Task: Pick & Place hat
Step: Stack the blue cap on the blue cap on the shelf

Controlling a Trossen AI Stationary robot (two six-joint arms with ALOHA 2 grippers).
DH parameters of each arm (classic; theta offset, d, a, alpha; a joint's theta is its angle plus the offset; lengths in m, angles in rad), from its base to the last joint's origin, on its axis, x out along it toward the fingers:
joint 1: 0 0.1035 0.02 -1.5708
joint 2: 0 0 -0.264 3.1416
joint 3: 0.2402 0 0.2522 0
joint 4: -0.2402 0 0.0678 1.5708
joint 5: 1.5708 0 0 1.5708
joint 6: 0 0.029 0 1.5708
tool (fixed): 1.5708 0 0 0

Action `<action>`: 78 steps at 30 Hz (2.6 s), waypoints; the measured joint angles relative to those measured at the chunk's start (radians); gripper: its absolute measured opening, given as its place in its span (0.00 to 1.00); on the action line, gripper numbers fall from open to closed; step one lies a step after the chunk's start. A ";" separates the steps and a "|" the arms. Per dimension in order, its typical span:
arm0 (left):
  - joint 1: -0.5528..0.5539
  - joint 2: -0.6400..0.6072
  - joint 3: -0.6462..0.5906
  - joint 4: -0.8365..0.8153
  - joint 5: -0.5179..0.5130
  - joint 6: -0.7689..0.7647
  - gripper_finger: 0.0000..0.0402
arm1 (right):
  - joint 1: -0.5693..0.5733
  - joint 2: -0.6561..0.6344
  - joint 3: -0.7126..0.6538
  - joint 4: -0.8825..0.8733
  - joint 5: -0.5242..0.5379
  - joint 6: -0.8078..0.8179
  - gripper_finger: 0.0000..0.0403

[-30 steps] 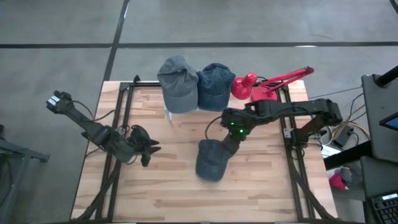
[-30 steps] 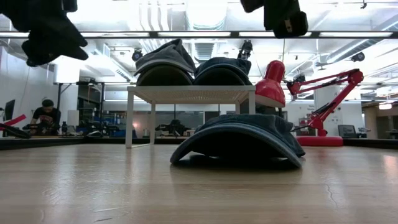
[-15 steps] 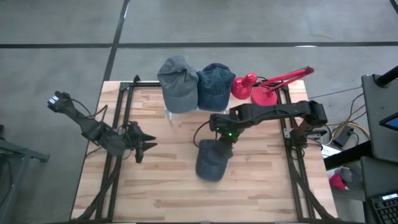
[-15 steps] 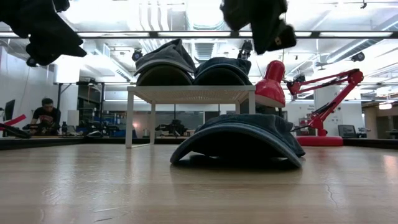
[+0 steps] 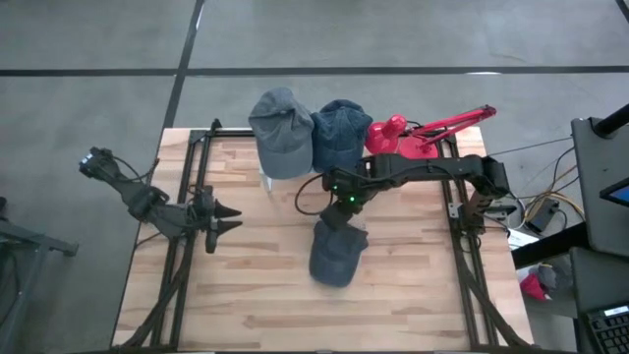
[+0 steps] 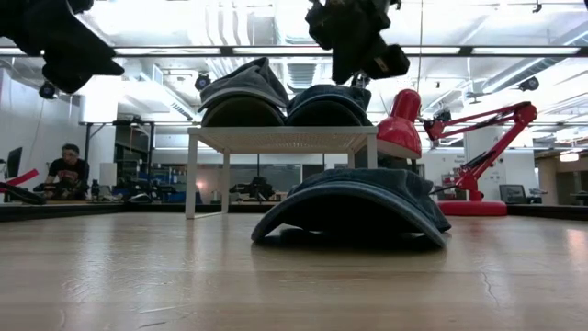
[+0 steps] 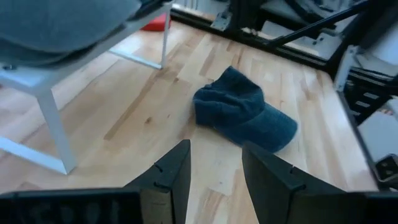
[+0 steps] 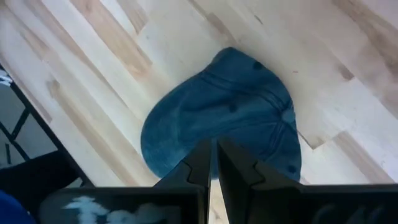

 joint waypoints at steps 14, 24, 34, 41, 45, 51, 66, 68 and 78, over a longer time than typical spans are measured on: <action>0.000 -0.159 0.001 -0.054 0.126 0.135 0.30 | 0.002 0.144 0.279 -0.015 0.023 -0.004 0.05; 0.000 -0.188 0.002 -0.115 0.149 0.146 0.30 | 0.098 0.355 0.567 -0.291 -0.033 0.030 0.05; 0.000 -0.193 0.002 -0.133 0.170 0.146 0.30 | 0.190 0.452 0.620 -0.498 -0.032 0.031 0.05; 0.000 -0.193 0.002 -0.133 0.181 0.145 0.30 | 0.201 0.443 0.586 -0.492 0.059 -0.037 0.05; 0.000 -0.193 0.002 -0.133 0.181 0.129 0.30 | 0.206 0.436 0.587 -0.441 0.169 -0.123 0.05; 0.000 -0.193 0.002 -0.133 0.181 0.098 0.30 | 0.208 0.414 0.579 -0.432 0.324 -0.182 0.05; 0.000 -0.192 0.002 -0.105 0.175 0.022 0.30 | 0.213 0.034 -0.012 -0.040 0.251 -0.109 0.05; 0.000 -0.192 0.002 -0.104 0.174 0.016 0.30 | 0.213 -0.029 -0.103 0.013 0.202 -0.079 0.05; 0.000 -0.192 0.002 -0.103 0.146 -0.024 0.30 | 0.224 -0.083 -0.308 0.079 0.000 0.018 0.11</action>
